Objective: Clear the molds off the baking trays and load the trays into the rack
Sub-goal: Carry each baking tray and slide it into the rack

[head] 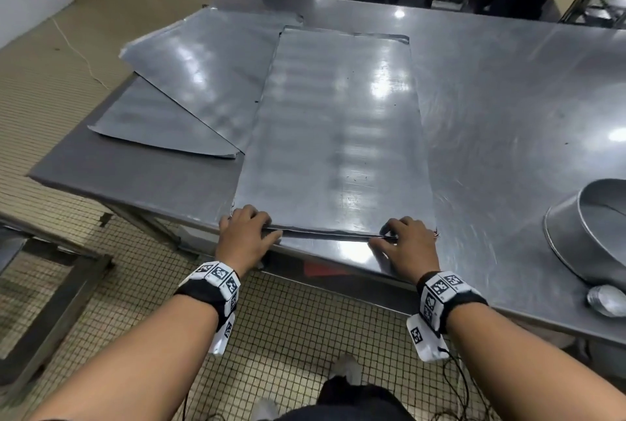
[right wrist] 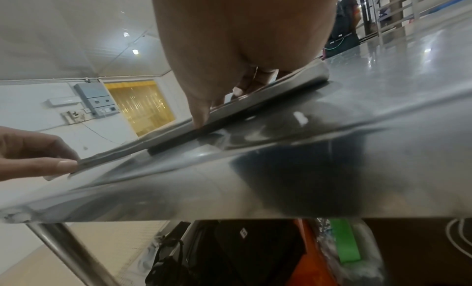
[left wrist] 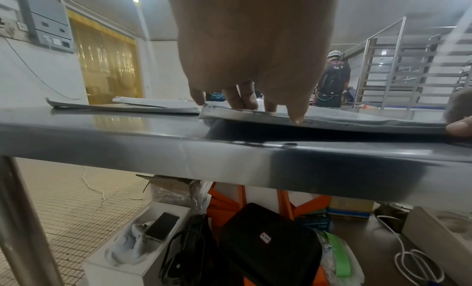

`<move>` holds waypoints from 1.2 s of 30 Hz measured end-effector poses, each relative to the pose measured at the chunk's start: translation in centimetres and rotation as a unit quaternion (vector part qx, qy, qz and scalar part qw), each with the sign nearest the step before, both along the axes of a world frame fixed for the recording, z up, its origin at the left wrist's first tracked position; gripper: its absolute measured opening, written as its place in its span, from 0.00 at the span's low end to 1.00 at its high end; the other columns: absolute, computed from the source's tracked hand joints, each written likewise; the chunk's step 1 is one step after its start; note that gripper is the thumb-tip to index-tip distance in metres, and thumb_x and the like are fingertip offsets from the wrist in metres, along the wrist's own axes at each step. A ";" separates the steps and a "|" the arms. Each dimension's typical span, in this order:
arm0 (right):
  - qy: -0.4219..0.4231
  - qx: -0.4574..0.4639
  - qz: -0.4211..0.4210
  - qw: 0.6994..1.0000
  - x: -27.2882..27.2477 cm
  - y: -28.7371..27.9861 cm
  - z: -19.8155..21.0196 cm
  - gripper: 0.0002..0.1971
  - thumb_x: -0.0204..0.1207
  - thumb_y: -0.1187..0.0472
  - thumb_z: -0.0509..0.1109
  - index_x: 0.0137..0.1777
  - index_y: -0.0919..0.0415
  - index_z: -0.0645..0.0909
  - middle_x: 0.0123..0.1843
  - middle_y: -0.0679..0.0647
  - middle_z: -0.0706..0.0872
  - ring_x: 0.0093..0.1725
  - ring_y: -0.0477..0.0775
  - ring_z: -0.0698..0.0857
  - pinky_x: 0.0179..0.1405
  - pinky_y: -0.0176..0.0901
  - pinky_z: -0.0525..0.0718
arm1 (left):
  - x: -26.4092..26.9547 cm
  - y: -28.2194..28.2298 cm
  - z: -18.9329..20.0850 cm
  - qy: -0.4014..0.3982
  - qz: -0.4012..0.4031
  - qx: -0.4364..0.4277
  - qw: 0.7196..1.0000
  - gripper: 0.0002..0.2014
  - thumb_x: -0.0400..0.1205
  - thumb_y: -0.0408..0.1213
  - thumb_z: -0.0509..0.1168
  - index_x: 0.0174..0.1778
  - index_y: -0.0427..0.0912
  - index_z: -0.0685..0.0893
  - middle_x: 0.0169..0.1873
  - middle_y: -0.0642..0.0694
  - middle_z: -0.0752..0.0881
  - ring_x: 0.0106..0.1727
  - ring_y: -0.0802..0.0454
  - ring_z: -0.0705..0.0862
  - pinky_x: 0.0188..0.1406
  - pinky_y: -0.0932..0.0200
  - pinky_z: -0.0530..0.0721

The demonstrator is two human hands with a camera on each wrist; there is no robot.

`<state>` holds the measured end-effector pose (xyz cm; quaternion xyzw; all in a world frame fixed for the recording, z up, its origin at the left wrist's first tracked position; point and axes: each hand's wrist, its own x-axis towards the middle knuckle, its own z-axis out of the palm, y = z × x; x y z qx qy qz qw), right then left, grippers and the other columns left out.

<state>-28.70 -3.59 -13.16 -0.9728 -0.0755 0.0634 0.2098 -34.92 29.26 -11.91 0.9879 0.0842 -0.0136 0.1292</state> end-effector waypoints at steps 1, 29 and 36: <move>0.002 -0.003 -0.005 1.000 -0.3 0.1 0.0 0.14 0.73 0.38 0.73 0.51 0.45 0.86 0.51 0.47 0.84 0.55 0.53 0.79 0.59 0.56 0.75 | -0.3 0.2 0.0 -0.004 -0.004 0.001 1.000 0.20 0.81 0.62 0.64 0.60 0.53 0.85 0.57 0.52 0.79 0.63 0.51 0.77 0.73 0.43 0.65; 0.027 0.044 -0.108 0.993 -20.5 4.3 -1.1 0.26 0.63 0.27 0.75 0.54 0.41 0.80 0.44 0.40 0.84 0.47 0.45 0.83 0.56 0.50 0.81 | -14.4 7.0 -1.5 -0.016 -0.109 -0.031 0.993 0.18 0.77 0.67 0.65 0.43 0.56 0.82 0.45 0.58 0.77 0.51 0.57 0.75 0.63 0.47 0.69; 0.041 0.044 -0.109 0.992 -23.0 4.4 -0.5 0.30 0.60 0.24 0.74 0.54 0.43 0.81 0.38 0.41 0.84 0.40 0.39 0.83 0.41 0.41 0.86 | -16.3 7.6 -2.1 -0.011 -0.123 -0.046 0.991 0.18 0.74 0.68 0.69 0.39 0.56 0.81 0.40 0.60 0.77 0.47 0.58 0.76 0.60 0.48 0.72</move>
